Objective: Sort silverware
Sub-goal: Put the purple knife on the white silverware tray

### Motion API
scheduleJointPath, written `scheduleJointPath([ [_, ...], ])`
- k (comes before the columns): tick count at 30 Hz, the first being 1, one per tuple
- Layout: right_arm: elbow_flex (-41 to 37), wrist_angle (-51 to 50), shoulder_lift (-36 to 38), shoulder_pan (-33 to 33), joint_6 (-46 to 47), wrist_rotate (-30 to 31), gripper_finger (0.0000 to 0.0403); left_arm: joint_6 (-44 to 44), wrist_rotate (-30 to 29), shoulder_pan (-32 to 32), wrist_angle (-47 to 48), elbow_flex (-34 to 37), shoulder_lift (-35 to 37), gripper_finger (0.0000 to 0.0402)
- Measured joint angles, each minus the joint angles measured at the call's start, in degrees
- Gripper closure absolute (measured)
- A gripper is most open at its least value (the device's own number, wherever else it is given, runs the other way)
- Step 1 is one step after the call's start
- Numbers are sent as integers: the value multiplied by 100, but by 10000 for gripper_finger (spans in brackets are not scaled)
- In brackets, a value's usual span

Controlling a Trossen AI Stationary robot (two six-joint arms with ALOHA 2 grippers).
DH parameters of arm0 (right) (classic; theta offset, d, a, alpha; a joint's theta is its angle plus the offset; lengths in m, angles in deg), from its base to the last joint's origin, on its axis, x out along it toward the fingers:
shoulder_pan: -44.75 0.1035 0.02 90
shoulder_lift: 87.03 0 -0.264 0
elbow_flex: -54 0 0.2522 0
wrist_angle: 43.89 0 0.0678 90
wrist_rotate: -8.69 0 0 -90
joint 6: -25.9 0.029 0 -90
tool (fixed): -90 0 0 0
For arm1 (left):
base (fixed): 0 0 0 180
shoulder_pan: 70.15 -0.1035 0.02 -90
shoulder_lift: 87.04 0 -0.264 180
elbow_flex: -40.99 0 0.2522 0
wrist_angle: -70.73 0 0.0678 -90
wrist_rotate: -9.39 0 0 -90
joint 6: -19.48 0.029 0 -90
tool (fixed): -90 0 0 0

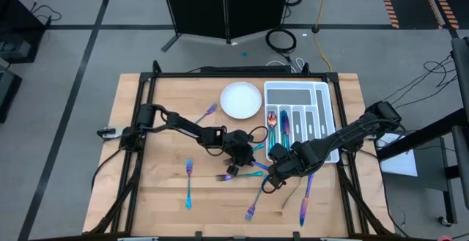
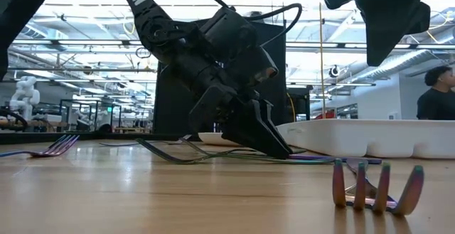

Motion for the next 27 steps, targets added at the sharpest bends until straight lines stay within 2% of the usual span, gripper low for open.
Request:
scheduleJointPath([
  [20, 0, -101, 0, -14, -168, 0, 403, -19, -26, -17, -76, 2, 24, 303],
  [27, 0, -101, 0, -35, -190, 5, 403, -18, -29, -24, -60, 2, 29, 340],
])
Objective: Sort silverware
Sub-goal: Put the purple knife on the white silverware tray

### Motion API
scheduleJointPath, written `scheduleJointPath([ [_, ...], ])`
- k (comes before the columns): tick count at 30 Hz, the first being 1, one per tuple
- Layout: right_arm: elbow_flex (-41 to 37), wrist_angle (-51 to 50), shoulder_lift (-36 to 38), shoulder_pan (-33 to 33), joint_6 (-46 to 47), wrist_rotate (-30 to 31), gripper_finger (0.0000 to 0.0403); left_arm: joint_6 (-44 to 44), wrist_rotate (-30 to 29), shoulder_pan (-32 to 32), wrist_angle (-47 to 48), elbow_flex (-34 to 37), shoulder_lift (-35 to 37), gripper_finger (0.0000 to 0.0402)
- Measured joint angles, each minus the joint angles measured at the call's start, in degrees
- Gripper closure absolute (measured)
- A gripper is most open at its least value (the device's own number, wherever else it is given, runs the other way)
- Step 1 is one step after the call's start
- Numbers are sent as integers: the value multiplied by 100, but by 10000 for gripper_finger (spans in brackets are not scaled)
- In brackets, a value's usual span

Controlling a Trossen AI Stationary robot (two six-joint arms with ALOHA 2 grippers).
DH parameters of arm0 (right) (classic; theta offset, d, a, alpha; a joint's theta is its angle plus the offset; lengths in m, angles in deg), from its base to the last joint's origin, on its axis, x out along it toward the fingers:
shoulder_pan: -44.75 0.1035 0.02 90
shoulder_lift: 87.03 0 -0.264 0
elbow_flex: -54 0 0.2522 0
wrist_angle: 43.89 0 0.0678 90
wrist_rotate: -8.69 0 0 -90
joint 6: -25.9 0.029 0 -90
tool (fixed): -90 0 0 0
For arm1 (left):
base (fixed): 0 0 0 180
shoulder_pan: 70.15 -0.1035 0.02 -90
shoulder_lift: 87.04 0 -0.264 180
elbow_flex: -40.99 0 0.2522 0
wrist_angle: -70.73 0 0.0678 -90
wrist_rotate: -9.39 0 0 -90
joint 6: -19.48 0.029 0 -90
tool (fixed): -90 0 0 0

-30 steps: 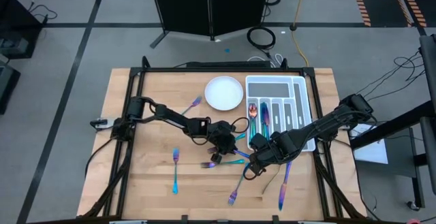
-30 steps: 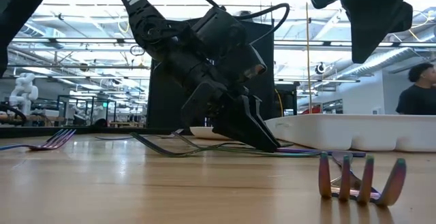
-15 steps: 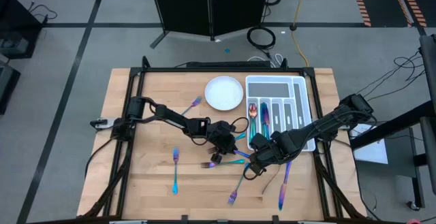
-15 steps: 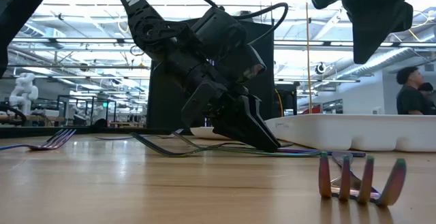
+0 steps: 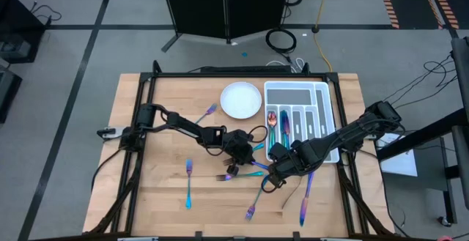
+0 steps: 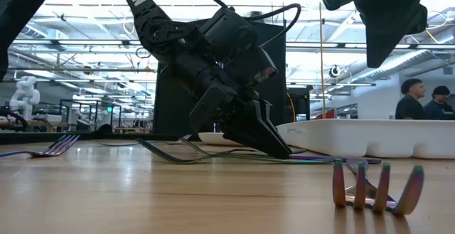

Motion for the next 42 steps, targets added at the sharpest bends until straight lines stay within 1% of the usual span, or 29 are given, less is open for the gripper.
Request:
scheduleJointPath([
  [3, 0, 0, 0, 0, -1, 0, 403, 3, -1, 0, 1, 0, 1, 349],
  [11, 0, 2, 0, 2, 0, 0, 403, 6, 4, -2, 29, 4, 36, 351],
  [22, 2, 176, 0, -4, -249, 46, 403, -135, 285, -17, 177, 13, 116, 351],
  [25, 2, 442, 0, -7, -431, 50, 403, -281, 433, -39, 209, 11, 125, 352],
  [28, 2, 822, 0, -5, -666, 112, 403, -600, 842, -112, 243, 13, 156, 352],
  [33, -76, 1676, -22, -4, -1308, 153, 403, -1061, 1456, -281, 258, 15, 156, 352],
  [35, -327, 2014, -26, -4, -1342, 142, 403, -1175, 1502, -360, 338, 15, 156, 352],
  [39, -1029, 2947, -35, -4, -1029, 114, 402, -1186, 1555, -483, 464, 13, 167, 352],
  [42, -1450, 3478, -52, -3, -1041, 157, 391, -1187, 1625, -552, 549, 11, 172, 352],
])
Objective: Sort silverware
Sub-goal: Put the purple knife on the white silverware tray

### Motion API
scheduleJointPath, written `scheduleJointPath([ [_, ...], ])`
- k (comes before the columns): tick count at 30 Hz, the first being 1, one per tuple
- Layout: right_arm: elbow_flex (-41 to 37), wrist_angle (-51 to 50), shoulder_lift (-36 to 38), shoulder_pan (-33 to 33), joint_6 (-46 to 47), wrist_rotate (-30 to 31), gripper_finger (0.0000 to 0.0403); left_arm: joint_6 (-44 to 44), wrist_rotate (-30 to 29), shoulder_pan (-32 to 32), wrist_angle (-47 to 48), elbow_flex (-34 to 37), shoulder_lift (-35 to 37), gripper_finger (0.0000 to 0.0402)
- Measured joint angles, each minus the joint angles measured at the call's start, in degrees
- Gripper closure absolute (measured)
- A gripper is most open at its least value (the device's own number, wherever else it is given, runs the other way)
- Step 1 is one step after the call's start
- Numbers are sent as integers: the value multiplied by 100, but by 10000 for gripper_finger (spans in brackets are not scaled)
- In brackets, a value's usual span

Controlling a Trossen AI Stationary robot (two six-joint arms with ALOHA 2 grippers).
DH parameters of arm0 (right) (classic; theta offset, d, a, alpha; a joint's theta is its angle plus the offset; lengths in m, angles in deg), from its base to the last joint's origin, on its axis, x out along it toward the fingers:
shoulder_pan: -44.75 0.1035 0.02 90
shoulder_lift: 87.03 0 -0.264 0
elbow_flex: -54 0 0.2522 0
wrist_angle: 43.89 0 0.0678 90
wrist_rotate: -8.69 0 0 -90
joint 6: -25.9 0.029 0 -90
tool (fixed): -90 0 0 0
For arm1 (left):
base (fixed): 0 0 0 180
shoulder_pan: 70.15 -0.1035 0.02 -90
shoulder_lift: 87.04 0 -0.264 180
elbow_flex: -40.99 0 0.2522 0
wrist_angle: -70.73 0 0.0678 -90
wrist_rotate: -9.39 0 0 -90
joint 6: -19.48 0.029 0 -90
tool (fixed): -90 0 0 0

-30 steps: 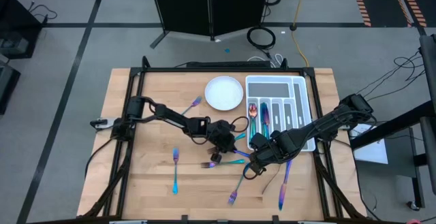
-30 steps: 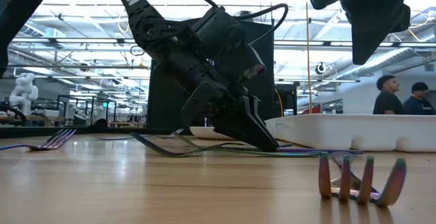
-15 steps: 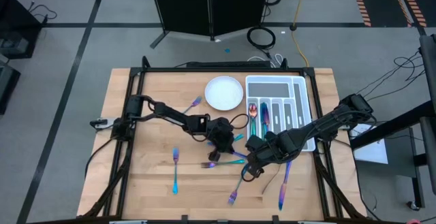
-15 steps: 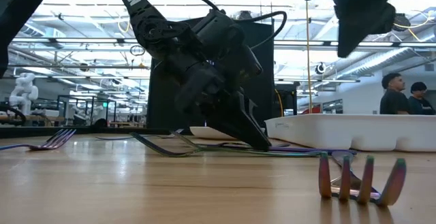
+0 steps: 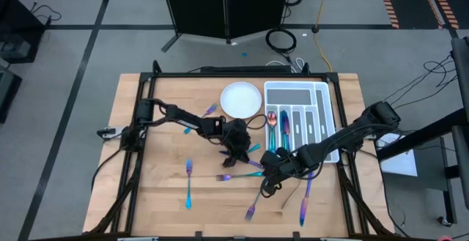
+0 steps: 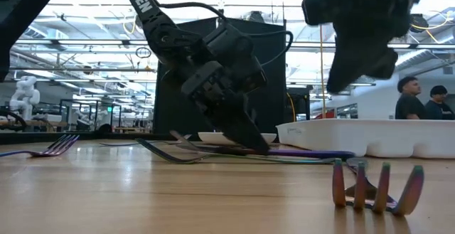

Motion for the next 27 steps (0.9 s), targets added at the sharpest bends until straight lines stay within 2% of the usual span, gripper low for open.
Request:
scheduleJointPath([
  [6, -286, 454, -11, -11, -1042, 641, 334, -3, 87, -77, 157, -8, 4, 352],
  [10, -283, 954, -215, -111, -1774, 562, 284, -287, 234, -139, 178, -13, 5, 352],
  [15, -283, 1023, -657, -247, -1829, 594, 244, -442, 320, -202, 199, -11, -2, 352],
  [20, -274, 1093, -999, -372, -1850, 749, 237, -446, 328, -206, 200, -11, -9, 352],
  [27, -248, 1204, -1314, -469, -2158, 700, 255, -250, 420, -206, 149, -9, -13, 352],
])
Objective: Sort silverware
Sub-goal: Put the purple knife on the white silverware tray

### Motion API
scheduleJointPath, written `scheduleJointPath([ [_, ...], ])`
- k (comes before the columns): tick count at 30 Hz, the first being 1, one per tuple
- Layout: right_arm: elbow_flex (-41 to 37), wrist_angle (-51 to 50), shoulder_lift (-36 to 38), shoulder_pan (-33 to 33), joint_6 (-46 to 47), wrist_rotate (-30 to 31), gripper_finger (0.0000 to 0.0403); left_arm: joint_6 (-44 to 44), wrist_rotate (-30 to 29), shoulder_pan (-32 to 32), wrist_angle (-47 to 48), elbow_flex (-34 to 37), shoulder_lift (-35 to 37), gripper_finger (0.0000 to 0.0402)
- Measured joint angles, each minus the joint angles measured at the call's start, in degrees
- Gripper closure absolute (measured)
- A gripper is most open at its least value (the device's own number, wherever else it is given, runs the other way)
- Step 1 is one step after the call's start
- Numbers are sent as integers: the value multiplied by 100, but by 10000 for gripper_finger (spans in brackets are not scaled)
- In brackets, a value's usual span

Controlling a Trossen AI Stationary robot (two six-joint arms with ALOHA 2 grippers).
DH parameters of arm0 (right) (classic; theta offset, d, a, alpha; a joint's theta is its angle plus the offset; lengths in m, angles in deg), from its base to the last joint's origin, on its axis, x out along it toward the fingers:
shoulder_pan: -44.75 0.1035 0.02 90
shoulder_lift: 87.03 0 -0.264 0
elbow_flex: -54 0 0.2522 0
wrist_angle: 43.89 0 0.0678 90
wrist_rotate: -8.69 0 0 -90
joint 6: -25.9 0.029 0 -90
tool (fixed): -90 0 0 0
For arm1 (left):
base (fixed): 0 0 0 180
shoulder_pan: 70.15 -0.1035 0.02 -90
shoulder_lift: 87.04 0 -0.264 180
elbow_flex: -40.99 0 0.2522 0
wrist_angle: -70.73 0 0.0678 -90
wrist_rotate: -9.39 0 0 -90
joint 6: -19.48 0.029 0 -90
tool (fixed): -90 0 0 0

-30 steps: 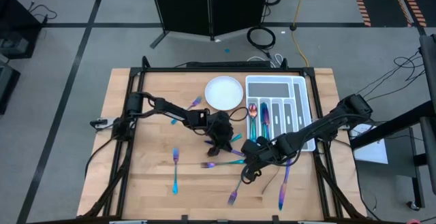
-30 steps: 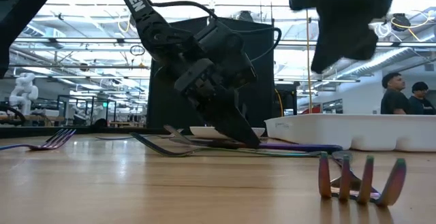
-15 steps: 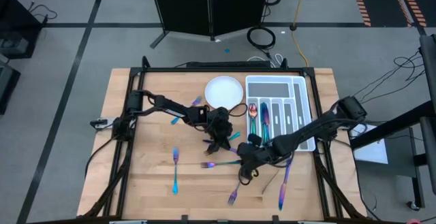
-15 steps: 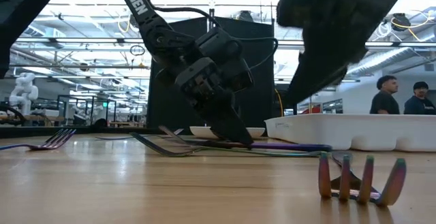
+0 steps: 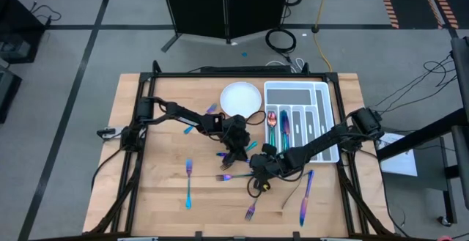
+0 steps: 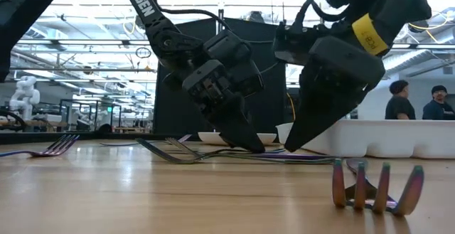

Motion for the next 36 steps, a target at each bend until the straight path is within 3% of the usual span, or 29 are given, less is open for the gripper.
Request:
scheduleJointPath([
  [8, 246, -105, -41, -13, 66, 68, 259, 241, 9, -107, -48, 2, 425, 352],
  [15, 337, -438, -39, -24, 219, 236, 259, 898, -544, 121, 162, 1, 442, 349],
  [18, 340, -535, 4, -19, 403, 228, 259, 1320, -985, 309, 398, 2, 442, 331],
  [25, 321, -678, 158, 26, 405, 196, 259, 1363, -1768, 629, 363, 2, 377, 261],
  [36, 326, -682, 121, -3, 169, 194, 259, 1176, -1674, 658, 553, -35, 121, 253],
])
